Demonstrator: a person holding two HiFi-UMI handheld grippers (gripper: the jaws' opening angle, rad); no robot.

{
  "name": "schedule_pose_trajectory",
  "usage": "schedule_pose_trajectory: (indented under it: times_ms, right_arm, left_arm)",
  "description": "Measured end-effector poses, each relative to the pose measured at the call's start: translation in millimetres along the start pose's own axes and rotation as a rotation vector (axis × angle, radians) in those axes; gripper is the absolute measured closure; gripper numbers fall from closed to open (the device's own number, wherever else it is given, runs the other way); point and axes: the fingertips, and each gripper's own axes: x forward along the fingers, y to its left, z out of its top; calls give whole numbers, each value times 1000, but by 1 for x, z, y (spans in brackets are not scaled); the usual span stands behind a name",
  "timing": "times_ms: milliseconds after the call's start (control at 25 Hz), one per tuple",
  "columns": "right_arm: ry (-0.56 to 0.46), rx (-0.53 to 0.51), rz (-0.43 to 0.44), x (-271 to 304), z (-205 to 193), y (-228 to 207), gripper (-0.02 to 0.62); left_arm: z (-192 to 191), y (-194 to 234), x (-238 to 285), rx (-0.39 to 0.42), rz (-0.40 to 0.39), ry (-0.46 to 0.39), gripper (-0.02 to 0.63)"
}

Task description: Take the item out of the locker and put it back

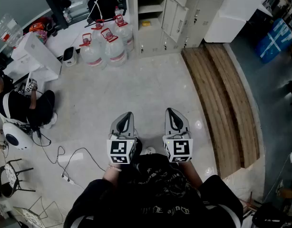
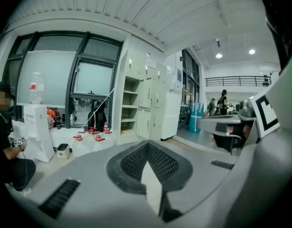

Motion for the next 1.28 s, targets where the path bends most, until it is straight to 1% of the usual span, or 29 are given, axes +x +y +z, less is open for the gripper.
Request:
schedule_pose_trajectory:
  times_ms: [120,280,400,520,720,880,960,1040,1080,1200,1280]
  right_arm:
    - [5,-14,-3,11,4,4,592]
    - [5,-2,-12,30,11,6,593]
    - [-7,-16,-29,46,17,4,592]
    - [-5,-6,-37,66,20,3,592]
    - [4,12,-38,101,25,6,591]
    - [26,12,-15,127,26,11,591]
    - [32,9,-35,134,25,10,591]
    - [33,17,-74,138,25,5,591]
    - [35,22,-93,141,24,1,591]
    - [44,50,-138,147,20,-10,591]
    - [52,73,-147,153,16,-15,591]
  left_arm:
    - [6,12,6,0,2,-3,600]
    - [11,26,19,1,-9,-10,600]
    - [15,37,33,-9,-21,-5,600]
    - [21,54,51,-13,-25,-6,600]
    - [28,79,81,-18,-71,-4,600]
    - [30,95,104,-25,-98,7,600]
    - [31,97,113,-35,-140,7,600]
    - [34,94,122,-39,-196,3,600]
    - [36,95,127,-31,-209,2,600]
    - [40,102,139,0,-196,18,600]
    - [40,107,144,-5,-187,32,600]
